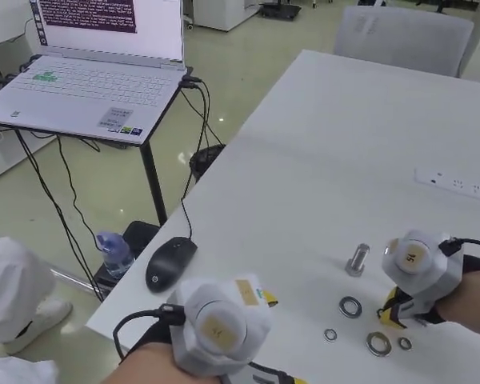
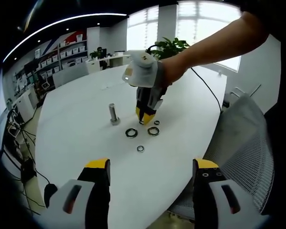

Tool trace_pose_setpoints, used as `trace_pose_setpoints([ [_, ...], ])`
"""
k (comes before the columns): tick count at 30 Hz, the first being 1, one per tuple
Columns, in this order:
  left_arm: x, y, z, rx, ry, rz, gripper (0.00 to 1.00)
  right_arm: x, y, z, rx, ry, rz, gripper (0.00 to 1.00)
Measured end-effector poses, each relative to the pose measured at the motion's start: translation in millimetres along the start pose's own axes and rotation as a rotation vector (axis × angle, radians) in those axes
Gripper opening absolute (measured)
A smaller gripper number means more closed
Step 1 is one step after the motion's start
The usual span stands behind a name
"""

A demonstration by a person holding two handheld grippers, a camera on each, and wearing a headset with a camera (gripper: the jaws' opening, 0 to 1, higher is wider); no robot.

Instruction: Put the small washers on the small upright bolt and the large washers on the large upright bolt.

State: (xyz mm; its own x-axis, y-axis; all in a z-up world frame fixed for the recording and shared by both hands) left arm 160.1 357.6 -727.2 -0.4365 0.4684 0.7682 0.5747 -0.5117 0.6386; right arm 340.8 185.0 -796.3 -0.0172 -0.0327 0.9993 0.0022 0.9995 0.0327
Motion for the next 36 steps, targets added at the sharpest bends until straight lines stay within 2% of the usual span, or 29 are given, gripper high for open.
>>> trace_pose_setpoints([
  [14, -3.6, 5.5, 3.2, -0.017, -0.006, 0.004, 0.71, 32.8, -30.4, -3.3, -0.057, -0.018, -0.014, 0.13],
  [22, -6.0, 3.6, 4.1, -0.012, -0.019, 0.018, 0.77, 44.1, -50.3, -16.2, -0.103, -0.027, -0.011, 0.13],
  [24, -6.6, 4.0, 4.4, -0.008, -0.022, 0.014, 0.8, 47.0, -52.7, -18.0, -0.109, -0.029, -0.011, 0.13],
  [30, -10.8, 2.2, 3.8, -0.008, -0.029, 0.039, 0.86, 54.6, -56.7, -24.2, -0.117, -0.045, -0.016, 0.13],
  [36, -14.6, 2.9, 2.5, 0.001, -0.038, 0.046, 0.9, 67.0, -49.6, -32.6, -0.124, -0.051, -0.035, 0.13],
])
Point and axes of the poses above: the centre of the closed fingertips' face, and the gripper's own axes: x roughly backward along the fingers, z roughly to its left, y roughly out of its top, the point moved 8 cm from there along x, roughly backward along the fingers, and after that the axes turned 13 degrees about z, right-handed, at the moved point
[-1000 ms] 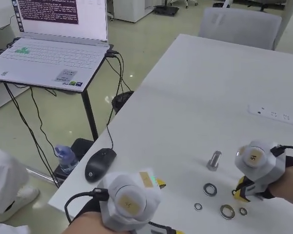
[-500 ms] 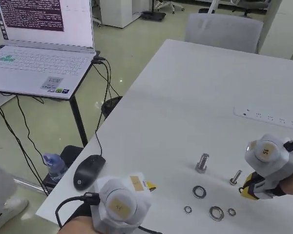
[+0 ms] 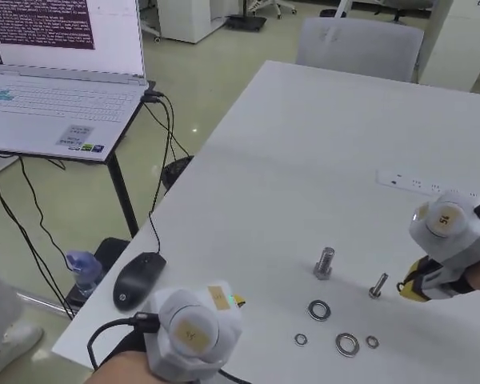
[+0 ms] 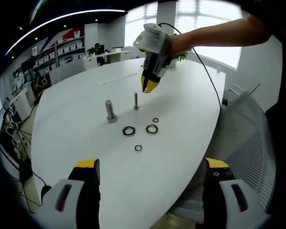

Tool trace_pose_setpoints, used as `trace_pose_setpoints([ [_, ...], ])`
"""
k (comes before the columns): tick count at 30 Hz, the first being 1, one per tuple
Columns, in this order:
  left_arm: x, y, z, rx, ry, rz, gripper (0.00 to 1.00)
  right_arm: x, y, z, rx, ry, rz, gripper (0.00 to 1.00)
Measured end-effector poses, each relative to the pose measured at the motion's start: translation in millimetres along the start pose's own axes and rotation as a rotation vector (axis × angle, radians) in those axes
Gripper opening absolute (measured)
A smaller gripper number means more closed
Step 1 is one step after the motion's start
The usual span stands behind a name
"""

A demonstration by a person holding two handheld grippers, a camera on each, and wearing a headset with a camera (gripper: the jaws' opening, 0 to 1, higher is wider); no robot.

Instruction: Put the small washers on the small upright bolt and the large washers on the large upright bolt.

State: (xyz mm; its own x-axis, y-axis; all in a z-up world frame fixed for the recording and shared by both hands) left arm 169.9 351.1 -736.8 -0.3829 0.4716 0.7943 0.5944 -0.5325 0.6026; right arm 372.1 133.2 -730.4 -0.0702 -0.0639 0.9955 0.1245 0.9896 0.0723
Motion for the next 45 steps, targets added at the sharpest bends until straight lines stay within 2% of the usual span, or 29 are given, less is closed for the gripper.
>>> trace_pose_setpoints([
  [6, -1.5, -1.1, -0.7, 0.002, 0.007, 0.006, 0.94, 6.6, 13.1, -4.3, 0.012, -0.005, -0.017, 0.13],
  [15, -2.3, -5.9, -0.5, 0.015, 0.015, 0.019, 0.99, -0.2, 21.9, -5.5, 0.028, 0.011, -0.005, 0.13],
  [45, -5.1, -12.1, 5.5, 0.032, 0.004, 0.027, 0.96, -28.9, 26.1, -11.1, 0.061, 0.041, 0.056, 0.13],
])
Point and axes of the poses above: the centre of the closed fingertips' face, and the gripper's own axes: x roughly backward along the fingers, z roughly to its left, y roughly out of its top, the point moved 8 cm from there along x, roughly backward along the fingers, and after that the axes turned 13 degrees about z, right-handed, at the moved point
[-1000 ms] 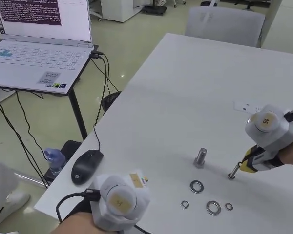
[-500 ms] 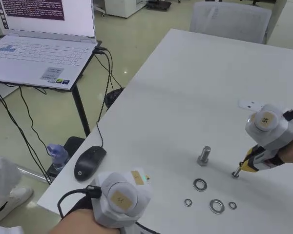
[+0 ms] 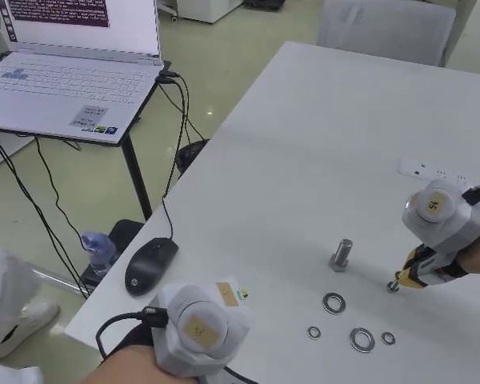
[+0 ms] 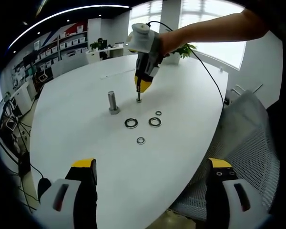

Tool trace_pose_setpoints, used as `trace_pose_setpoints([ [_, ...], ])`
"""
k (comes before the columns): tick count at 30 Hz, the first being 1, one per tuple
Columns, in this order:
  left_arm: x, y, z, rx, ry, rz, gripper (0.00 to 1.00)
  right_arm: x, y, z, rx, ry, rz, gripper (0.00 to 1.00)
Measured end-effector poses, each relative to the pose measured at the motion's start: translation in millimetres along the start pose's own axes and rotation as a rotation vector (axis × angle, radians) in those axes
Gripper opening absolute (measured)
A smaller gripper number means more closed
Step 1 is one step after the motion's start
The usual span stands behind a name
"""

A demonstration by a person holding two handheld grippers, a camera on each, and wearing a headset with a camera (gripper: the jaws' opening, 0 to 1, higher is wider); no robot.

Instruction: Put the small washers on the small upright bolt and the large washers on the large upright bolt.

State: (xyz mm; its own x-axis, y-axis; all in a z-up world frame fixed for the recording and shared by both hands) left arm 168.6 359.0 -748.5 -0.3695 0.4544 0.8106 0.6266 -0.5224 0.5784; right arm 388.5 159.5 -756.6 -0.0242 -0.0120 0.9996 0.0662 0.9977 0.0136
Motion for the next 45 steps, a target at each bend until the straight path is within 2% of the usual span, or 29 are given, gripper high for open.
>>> trace_pose_setpoints([
  [22, -1.0, -5.5, 0.7, 0.003, -0.017, 0.023, 0.91, -23.8, 3.9, 0.8, 0.036, 0.004, 0.044, 0.13],
  [29, -1.1, -6.2, 1.2, 0.006, -0.02, 0.023, 0.89, -26.7, 3.7, 0.3, 0.047, -0.009, 0.058, 0.13],
  [45, 0.2, -11.4, -3.3, 0.004, -0.039, 0.037, 0.85, -27.3, 5.6, 1.3, 0.021, -0.005, 0.068, 0.14],
])
Point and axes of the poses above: the centre of the closed fingertips' face, and the gripper's own axes: x roughly backward along the fingers, z roughly to its left, y roughly out of its top, the point moved 8 cm from there along x, roughly backward along the fingers, and after that the axes turned 13 degrees about z, right-handed, at the moved point
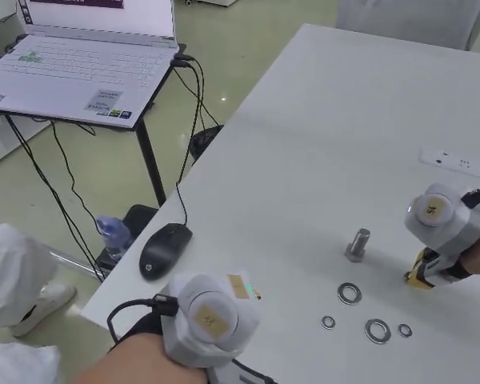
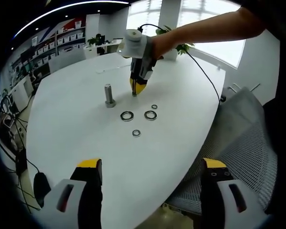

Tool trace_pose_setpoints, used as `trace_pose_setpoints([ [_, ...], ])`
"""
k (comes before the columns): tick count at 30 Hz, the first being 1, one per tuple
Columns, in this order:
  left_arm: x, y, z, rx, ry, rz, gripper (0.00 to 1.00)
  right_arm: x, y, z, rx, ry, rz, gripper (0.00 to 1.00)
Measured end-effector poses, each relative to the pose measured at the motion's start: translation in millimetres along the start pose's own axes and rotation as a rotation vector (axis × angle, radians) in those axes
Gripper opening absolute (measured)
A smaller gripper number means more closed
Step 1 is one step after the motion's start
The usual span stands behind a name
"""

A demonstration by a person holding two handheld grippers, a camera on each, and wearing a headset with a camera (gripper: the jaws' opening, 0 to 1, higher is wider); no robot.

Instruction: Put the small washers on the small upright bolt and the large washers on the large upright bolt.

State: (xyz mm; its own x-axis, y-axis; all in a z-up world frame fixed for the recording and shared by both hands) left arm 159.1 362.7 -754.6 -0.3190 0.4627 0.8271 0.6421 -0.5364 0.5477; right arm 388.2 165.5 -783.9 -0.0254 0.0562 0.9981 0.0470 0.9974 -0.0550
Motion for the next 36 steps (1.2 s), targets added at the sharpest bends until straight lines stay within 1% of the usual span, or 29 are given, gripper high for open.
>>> trace_pose_setpoints([
  [6, 1.1, -1.1, -1.1, 0.003, -0.004, -0.001, 0.84, 0.1, 1.9, 0.9, 0.0, 0.001, -0.011, 0.15],
  [10, 2.7, -2.0, -2.0, 0.002, -0.004, 0.0, 0.84, 0.6, 5.0, 0.4, 0.009, -0.01, -0.018, 0.18],
  [14, 3.9, -3.7, -2.2, 0.0, -0.005, 0.004, 0.84, -0.8, 4.1, -1.8, 0.008, -0.01, -0.015, 0.19],
  [19, 5.6, -4.0, -2.1, -0.004, -0.005, 0.005, 0.83, 3.5, 2.6, -1.8, 0.007, -0.016, -0.021, 0.21],
  [23, 7.7, -1.9, -1.9, -0.008, -0.008, -0.001, 0.83, 11.5, 2.7, -2.7, -0.007, -0.012, -0.047, 0.23],
  [26, 8.8, -0.2, -1.2, -0.014, -0.008, 0.0, 0.83, 19.7, 3.0, -2.3, 0.011, -0.025, -0.065, 0.23],
  [30, 12.0, 3.5, 0.5, -0.026, -0.007, -0.005, 0.83, 29.7, 3.4, 1.3, 0.009, -0.019, -0.085, 0.24],
  [34, 13.6, 6.6, 2.8, -0.032, -0.003, -0.006, 0.84, 39.6, 2.4, 5.4, 0.02, -0.027, -0.098, 0.25],
  [36, 14.8, 9.3, 2.7, -0.041, -0.003, -0.013, 0.84, 44.2, 1.8, 8.0, 0.024, -0.027, -0.104, 0.25],
])
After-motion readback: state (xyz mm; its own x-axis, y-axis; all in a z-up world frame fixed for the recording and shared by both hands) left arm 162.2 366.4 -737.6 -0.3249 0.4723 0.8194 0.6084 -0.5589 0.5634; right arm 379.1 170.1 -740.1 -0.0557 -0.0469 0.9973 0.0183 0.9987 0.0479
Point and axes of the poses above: the centre of the closed fingertips' face, and the gripper's own axes: x roughly backward along the fingers, z roughly to its left, y roughly out of its top, the point moved 8 cm from there along x, roughly backward along the fingers, and after that the axes turned 13 degrees about z, right-handed, at the moved point
